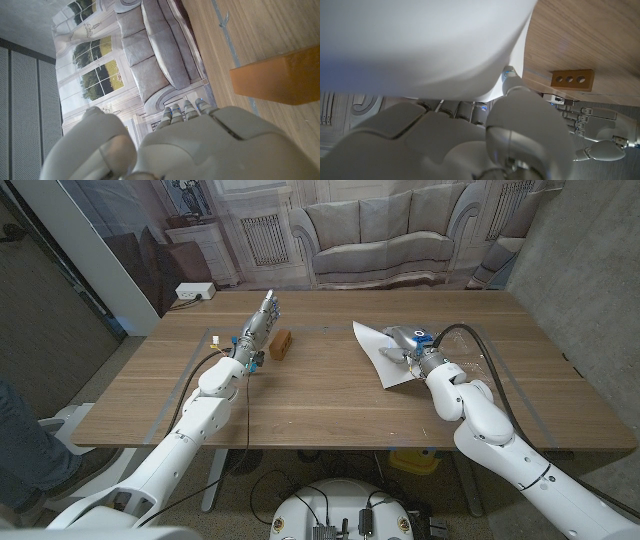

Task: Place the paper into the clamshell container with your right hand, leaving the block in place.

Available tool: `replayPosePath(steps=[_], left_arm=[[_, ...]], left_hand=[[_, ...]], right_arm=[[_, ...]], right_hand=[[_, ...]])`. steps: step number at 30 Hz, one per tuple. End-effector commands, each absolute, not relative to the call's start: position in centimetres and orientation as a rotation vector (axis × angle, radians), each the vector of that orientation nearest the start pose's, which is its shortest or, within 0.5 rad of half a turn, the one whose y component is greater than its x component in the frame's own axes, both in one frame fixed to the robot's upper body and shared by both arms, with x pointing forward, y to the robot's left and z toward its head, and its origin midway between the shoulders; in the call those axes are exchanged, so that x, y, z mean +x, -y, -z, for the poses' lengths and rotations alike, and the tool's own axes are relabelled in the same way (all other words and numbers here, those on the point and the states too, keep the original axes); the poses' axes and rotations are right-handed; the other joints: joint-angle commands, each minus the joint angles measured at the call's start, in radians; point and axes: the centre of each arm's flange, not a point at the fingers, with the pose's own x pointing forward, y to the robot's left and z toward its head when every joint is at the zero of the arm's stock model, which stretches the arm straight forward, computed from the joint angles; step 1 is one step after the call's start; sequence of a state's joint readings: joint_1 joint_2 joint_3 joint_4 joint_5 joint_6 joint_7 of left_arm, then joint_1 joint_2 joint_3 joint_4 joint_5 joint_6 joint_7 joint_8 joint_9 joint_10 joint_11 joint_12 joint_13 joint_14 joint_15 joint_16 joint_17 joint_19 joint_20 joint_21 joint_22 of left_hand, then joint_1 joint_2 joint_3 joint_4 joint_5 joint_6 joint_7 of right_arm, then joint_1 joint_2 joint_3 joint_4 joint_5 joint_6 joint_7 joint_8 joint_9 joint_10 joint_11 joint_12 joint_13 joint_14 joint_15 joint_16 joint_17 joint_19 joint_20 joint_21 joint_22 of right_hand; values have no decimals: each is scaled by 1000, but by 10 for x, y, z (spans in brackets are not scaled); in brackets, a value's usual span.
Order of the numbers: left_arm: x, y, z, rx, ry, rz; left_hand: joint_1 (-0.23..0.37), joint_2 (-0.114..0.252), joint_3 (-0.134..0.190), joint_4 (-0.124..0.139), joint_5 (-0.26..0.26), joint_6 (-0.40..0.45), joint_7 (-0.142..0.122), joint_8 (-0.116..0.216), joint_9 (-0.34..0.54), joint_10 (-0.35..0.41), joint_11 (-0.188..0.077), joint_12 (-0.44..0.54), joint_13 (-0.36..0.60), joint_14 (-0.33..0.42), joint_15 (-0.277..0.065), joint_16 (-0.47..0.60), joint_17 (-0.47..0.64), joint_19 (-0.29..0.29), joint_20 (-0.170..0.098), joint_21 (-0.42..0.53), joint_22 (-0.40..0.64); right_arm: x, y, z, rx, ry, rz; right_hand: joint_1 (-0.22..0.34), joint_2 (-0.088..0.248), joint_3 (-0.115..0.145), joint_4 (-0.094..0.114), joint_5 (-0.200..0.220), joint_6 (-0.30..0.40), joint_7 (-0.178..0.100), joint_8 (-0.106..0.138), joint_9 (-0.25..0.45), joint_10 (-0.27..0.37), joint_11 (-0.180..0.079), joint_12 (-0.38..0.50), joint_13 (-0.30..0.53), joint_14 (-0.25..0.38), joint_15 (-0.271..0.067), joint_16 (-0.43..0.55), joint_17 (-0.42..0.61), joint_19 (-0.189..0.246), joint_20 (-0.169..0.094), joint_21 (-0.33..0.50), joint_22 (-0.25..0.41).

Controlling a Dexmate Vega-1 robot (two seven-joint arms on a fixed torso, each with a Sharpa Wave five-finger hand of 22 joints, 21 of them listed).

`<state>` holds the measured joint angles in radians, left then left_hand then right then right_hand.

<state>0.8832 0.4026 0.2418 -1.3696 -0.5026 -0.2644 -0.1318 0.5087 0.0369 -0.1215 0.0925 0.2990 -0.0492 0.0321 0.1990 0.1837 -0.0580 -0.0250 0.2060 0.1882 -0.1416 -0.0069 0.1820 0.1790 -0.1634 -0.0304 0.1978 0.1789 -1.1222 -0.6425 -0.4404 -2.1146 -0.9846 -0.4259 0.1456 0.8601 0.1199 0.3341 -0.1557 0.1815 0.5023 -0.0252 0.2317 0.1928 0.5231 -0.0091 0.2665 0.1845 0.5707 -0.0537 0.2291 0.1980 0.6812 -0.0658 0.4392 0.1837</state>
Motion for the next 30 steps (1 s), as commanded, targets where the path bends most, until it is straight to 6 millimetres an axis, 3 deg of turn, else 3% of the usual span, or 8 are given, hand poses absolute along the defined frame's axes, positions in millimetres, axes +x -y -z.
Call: replayPosePath(steps=[1,30], left_arm=[[637,-267,8,3,664,273],[636,-262,8,4,664,277]], left_hand=[[4,5,-8,2,-1,-4,0,-1,5,-7,1,-1,2,-6,0,5,4,-6,2,3,3],[6,8,-14,3,-2,-6,-3,-2,5,-8,0,-1,2,-6,-1,5,4,-8,1,2,3]], right_arm=[[511,190,6,-1494,591,195],[498,217,-24,-1465,594,308]], right_hand=[[7,4,5,5,4,7,0,-5,4,5,5,-1,1,-6,-92,-1,3,3,-91,-3,3],[5,2,3,10,4,14,0,-10,4,10,4,-8,1,-6,-88,-7,4,-1,-91,-8,3]])
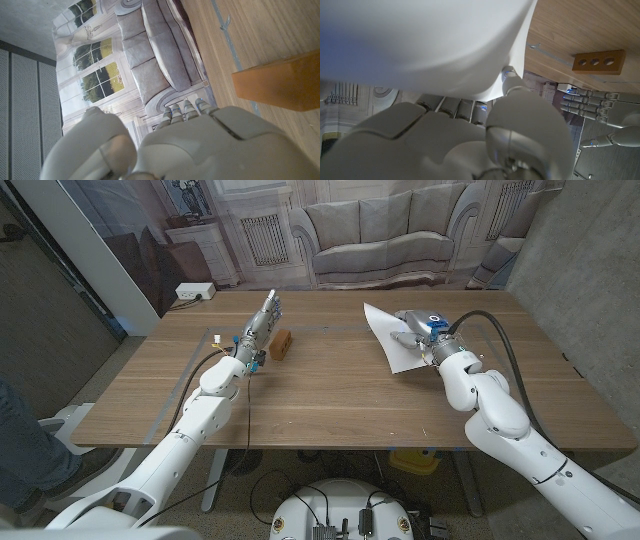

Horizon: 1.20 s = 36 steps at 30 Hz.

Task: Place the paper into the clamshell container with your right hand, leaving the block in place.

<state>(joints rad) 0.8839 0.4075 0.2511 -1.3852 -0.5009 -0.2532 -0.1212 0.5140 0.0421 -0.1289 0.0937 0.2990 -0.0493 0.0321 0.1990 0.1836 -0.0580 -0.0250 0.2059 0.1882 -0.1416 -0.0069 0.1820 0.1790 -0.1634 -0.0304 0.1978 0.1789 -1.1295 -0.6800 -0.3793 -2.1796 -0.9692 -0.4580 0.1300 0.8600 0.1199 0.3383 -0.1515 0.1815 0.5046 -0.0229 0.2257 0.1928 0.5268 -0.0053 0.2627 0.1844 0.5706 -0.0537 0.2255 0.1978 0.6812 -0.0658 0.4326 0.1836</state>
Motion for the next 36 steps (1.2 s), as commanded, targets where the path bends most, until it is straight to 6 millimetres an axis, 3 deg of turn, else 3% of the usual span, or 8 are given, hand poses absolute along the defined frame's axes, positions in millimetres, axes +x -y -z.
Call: replayPosePath(steps=[1,36], left_arm=[[636,-262,8,4,664,277],[638,-261,1,16,670,278]], left_hand=[[1,3,-7,1,-2,-6,-2,-1,5,-8,0,-1,2,-6,0,5,4,-7,1,3,3],[4,6,-14,1,-2,-6,-1,-1,5,-8,0,-1,2,-6,-1,5,4,-9,2,3,3]], right_arm=[[498,218,-24,-1465,591,311],[498,250,-38,-1421,545,449]], right_hand=[[5,2,-1,6,4,12,-2,-4,4,6,1,-4,1,-6,-89,-3,4,-2,-90,-1,3],[-8,-3,-8,16,2,20,-3,-10,5,16,-3,-12,2,-14,-87,-11,7,-14,-81,-11,3]])
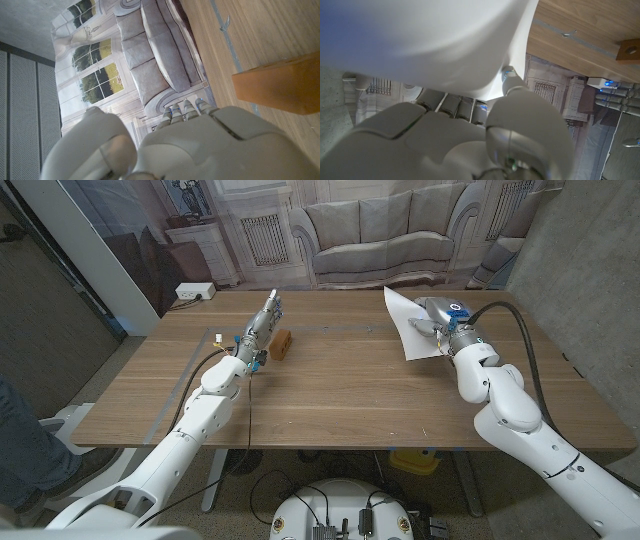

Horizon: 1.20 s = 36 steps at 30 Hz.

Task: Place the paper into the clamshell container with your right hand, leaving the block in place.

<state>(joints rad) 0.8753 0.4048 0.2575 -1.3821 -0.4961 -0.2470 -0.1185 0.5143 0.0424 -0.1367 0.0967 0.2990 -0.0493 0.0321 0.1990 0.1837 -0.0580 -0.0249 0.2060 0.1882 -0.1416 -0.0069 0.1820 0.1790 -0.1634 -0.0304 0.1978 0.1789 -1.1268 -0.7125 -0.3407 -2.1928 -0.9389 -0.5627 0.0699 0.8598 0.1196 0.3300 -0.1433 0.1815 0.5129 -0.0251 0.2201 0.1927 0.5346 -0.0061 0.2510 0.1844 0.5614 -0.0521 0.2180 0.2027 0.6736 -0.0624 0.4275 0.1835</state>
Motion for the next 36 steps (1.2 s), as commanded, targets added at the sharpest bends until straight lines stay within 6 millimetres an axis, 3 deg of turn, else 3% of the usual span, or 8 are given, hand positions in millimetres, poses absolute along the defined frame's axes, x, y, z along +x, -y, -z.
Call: replayPosePath(steps=[1,36], left_arm=[[638,-261,0,16,671,279],[642,-260,-4,18,669,282]], left_hand=[[4,6,-7,-2,-3,-5,0,-1,5,-8,0,0,2,-7,-1,5,4,-9,2,3,3],[6,9,-14,-2,-3,-8,-2,-2,5,-10,0,-1,2,-8,-1,5,4,-10,3,3,3]], right_arm=[[498,253,-39,-1413,538,455],[504,291,-36,-1336,435,560]], right_hand=[[-9,-3,0,9,2,11,-1,-4,5,7,-2,-1,2,-4,-88,-3,2,-6,-84,-6,3],[-25,-2,-6,17,1,16,0,-9,5,13,3,-8,2,-6,-84,-7,3,-10,-79,-12,3]])
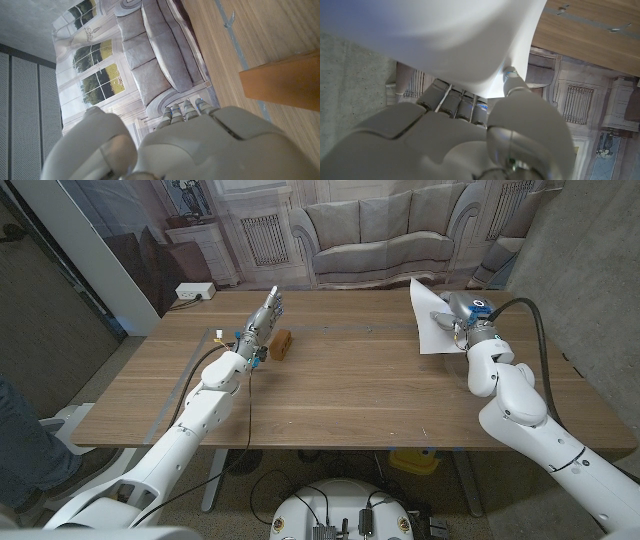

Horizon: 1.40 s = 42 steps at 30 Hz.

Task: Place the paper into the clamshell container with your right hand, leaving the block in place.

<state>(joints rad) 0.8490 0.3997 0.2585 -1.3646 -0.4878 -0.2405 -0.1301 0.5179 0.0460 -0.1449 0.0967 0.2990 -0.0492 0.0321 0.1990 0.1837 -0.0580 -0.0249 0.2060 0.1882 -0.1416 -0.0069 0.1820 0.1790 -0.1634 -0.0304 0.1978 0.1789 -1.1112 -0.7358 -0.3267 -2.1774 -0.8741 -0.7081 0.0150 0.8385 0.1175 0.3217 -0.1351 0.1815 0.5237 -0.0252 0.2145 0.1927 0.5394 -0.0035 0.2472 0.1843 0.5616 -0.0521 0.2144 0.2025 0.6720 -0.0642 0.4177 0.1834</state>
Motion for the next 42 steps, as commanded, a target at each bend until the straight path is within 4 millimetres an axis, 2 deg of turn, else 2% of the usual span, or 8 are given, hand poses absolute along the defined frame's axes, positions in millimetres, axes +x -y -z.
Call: replayPosePath(steps=[1,13,38,42], left_arm=[[642,-260,-4,18,668,281],[643,-261,-1,13,662,280],[645,-261,0,12,660,282],[645,-261,0,12,659,281]], left_hand=[[3,6,-6,-2,-3,-7,-2,-2,5,-10,1,-1,2,-8,-1,5,4,-10,2,3,3],[4,6,-8,-2,-3,-7,-2,-1,5,-10,0,-1,2,-8,0,5,4,-10,3,3,3],[5,8,-14,-2,-3,-7,-2,-1,5,-12,-1,-1,2,-9,0,5,4,-13,4,2,3],[5,9,-14,-2,-3,-6,-2,-1,5,-12,0,-1,2,-10,0,4,4,-13,4,2,3]], right_arm=[[504,292,-35,-1338,433,564],[506,299,-32,-1325,394,587],[516,324,-29,-1267,307,627],[518,327,-28,-1261,294,630]], right_hand=[[-4,0,2,9,1,5,-1,-3,5,8,2,-4,2,-6,-84,-3,3,-8,-76,-2,3],[-11,-2,-1,12,1,7,1,-4,5,7,-2,-8,2,-6,-81,-4,3,-8,-72,-4,3],[-19,-4,-5,14,1,7,0,-7,5,1,7,-15,3,-14,-76,-8,3,-10,-66,-8,3],[-21,-4,-5,14,1,7,1,-8,5,1,2,-15,3,-15,-75,-9,3,-11,-65,-9,3]])
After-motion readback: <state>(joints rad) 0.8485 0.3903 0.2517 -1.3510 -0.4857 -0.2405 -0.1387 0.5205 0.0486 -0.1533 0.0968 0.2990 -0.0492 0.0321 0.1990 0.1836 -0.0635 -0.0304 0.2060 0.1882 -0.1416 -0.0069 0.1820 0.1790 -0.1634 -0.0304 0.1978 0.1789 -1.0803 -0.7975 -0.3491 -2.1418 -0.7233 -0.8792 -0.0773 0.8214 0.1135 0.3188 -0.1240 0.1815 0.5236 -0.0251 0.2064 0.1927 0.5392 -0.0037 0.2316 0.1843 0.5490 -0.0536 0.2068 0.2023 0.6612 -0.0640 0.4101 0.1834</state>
